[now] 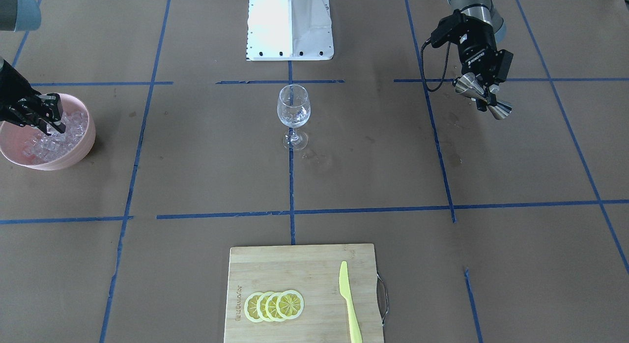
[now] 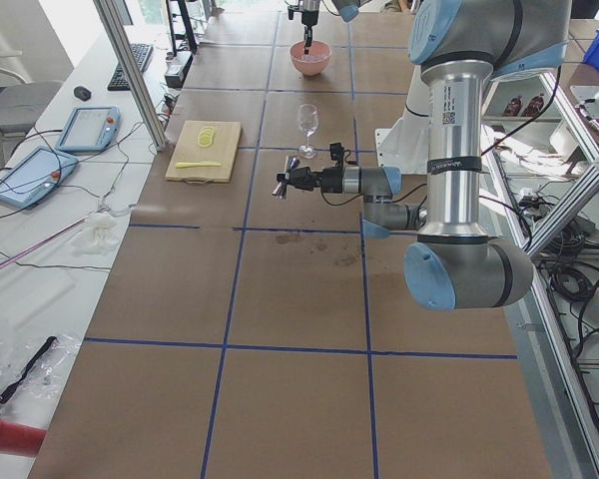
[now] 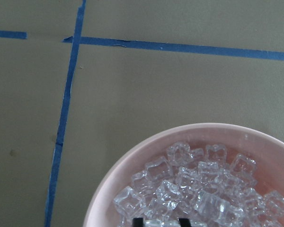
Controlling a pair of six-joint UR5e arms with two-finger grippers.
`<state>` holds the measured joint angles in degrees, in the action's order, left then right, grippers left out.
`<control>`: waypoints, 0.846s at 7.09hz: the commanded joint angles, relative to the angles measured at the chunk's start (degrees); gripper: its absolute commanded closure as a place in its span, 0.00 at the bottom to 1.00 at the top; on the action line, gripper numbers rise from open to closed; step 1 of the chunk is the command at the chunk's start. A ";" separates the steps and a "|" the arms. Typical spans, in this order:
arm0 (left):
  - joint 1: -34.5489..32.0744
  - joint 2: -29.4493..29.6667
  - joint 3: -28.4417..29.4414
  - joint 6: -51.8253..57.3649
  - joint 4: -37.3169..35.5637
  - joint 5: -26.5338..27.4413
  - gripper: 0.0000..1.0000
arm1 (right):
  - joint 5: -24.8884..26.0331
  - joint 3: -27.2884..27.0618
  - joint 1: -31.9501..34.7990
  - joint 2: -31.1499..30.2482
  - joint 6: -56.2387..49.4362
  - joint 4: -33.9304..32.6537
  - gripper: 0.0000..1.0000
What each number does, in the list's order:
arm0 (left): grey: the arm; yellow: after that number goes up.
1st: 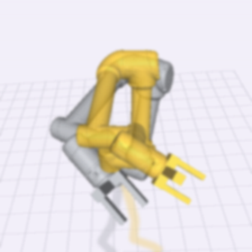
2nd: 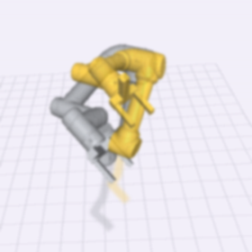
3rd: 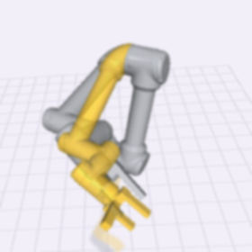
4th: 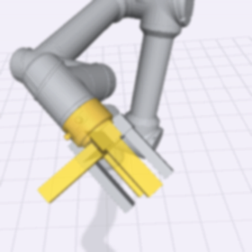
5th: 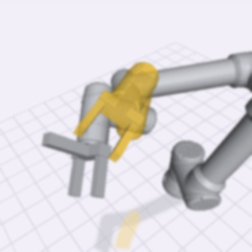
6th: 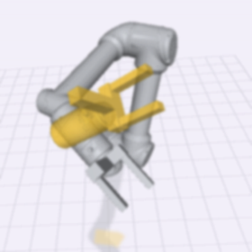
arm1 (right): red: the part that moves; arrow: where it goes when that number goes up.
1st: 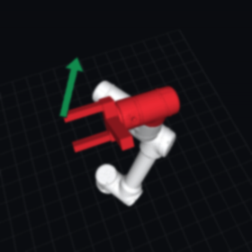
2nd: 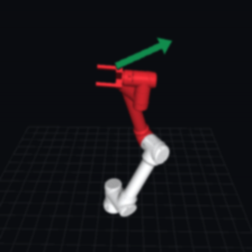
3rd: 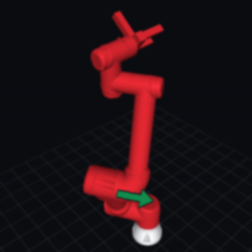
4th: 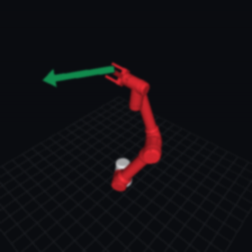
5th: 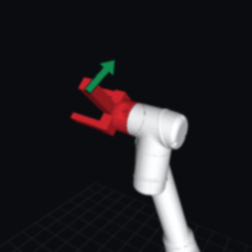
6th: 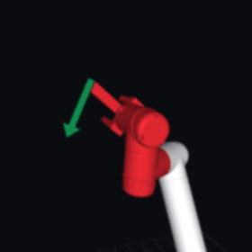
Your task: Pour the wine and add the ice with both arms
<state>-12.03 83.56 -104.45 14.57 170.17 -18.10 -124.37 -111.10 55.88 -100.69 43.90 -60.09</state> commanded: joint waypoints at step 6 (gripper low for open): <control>0.52 -3.40 6.54 -54.34 0.69 -10.28 1.00 | -0.52 -2.52 0.81 -0.03 0.39 0.06 1.00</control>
<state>-11.65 80.07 -99.21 -32.42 170.82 -28.25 -124.66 -112.51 56.47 -100.69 44.23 -60.03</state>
